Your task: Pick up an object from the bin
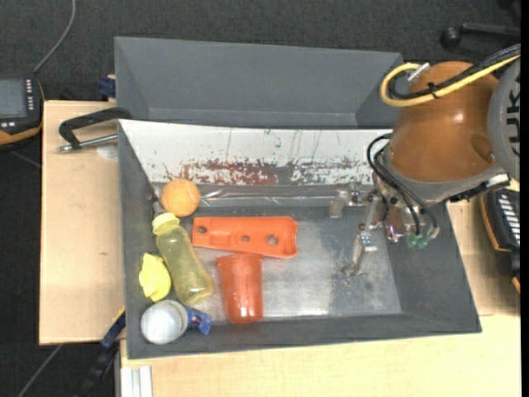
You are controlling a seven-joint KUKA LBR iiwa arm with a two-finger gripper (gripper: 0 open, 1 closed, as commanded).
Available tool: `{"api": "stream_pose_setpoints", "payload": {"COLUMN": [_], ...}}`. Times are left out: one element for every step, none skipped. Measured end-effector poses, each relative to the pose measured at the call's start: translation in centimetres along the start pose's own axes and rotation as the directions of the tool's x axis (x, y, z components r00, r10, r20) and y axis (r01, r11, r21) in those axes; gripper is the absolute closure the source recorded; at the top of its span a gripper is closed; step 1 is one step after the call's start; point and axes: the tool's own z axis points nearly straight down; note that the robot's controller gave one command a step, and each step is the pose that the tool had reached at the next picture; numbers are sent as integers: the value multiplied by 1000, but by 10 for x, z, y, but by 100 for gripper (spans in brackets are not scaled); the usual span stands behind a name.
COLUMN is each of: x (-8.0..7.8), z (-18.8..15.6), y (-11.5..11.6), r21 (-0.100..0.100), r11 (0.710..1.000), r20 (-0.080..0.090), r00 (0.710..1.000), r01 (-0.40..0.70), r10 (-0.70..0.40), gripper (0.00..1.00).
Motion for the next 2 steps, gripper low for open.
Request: {"api": "stream_pose_setpoints", "payload": {"x": [-2,-31], "z": [-4,22], "y": [0,28], "r21": [0,3], "r11": [1000,998], "r20": [9,18], "r00": [1000,998], "r01": [0,61], "r10": [0,-61], "gripper": [0,0]}}
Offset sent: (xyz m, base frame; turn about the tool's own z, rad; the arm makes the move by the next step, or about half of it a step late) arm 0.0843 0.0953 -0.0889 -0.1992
